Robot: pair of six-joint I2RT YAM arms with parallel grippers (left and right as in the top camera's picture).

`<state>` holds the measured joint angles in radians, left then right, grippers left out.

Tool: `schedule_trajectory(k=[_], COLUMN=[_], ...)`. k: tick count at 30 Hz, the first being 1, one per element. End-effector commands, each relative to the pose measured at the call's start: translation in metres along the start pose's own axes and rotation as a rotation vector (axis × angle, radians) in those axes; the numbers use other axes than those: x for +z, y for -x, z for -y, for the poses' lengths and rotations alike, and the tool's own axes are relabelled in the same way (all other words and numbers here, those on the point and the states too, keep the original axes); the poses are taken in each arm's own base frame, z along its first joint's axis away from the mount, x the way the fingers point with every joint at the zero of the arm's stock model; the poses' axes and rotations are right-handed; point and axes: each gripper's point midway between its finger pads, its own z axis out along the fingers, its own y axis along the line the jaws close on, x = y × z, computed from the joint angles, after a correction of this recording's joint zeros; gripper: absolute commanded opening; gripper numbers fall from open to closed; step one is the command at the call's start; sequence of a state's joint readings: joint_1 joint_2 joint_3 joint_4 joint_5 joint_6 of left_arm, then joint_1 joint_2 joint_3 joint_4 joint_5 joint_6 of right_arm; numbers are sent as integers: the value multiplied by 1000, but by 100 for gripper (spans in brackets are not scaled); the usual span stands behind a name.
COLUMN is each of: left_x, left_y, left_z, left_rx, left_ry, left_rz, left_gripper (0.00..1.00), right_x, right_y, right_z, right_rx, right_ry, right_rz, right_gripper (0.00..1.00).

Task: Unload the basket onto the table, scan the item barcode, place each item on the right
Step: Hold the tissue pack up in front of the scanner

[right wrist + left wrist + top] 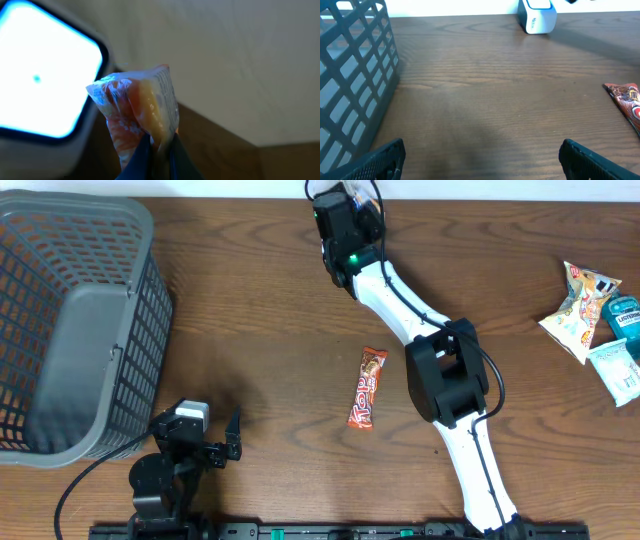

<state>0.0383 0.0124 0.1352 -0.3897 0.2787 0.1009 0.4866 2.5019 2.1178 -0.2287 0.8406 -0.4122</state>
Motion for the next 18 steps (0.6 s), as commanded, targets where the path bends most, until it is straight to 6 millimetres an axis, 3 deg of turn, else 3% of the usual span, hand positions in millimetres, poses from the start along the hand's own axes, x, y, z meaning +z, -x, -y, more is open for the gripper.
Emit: schedule_trajectory(k=[1,6,9,18], left_x=[2,2,2,2], left_y=[-11,-11,-11,-11], left_z=[-1,-1,-1,-1], left_rx=[-17,-17,-17,-17], left_ry=[5,5,5,5], left_rz=[-32,-32,-32,-32], left_gripper=[98,98,98,98], right_x=[-23,-28,-11,59], right_y=[16,-11,-46,-197], right_z=[89,157,175,205], right_rx=[149,343,412,417], right_ry=[-155,-204,-169,-186], right_rz=[-21,-110,-200,-560], right_gripper=[1,1,1,1])
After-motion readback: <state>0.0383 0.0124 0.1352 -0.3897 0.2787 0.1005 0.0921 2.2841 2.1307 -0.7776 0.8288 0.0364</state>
